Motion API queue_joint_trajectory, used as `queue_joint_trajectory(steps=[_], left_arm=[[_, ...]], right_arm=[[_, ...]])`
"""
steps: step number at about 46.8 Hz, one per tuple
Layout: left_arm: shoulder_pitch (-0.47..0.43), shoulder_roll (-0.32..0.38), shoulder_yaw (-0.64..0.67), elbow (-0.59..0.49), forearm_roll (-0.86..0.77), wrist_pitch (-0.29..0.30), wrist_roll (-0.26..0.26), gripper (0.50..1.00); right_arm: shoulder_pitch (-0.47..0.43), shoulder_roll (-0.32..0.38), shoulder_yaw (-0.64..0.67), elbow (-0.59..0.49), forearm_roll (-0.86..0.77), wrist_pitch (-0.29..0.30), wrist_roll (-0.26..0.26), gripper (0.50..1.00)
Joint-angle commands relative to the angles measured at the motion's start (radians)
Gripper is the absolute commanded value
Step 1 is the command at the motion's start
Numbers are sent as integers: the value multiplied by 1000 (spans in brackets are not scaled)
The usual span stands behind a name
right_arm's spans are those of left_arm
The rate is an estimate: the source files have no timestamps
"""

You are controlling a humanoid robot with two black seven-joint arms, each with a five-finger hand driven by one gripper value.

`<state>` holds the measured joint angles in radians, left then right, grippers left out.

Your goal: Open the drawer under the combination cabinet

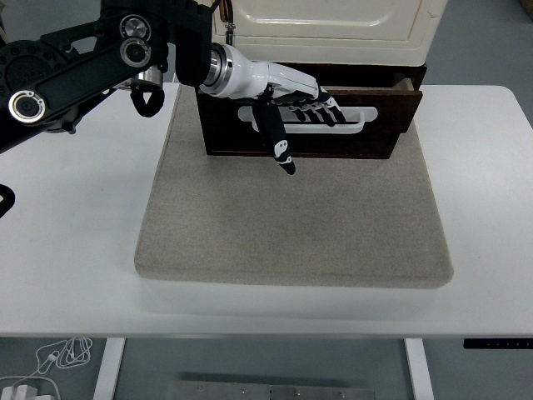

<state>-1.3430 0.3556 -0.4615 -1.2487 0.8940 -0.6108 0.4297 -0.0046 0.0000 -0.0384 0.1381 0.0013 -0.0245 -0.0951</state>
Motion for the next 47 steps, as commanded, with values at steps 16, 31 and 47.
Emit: queue_joint_trajectory(steps=[16,31,47], left_arm=[[-1,13,-6,-14,-4,0,0,986],[1,22,-8,-20,-23,0,0,988],[2,25,-11,-18,-24,0,-2,986]], right_arm=[[0,0,0,0,0,0,0,928],[0,0,0,0,0,0,0,928],[0,0,0,0,0,0,0,928]])
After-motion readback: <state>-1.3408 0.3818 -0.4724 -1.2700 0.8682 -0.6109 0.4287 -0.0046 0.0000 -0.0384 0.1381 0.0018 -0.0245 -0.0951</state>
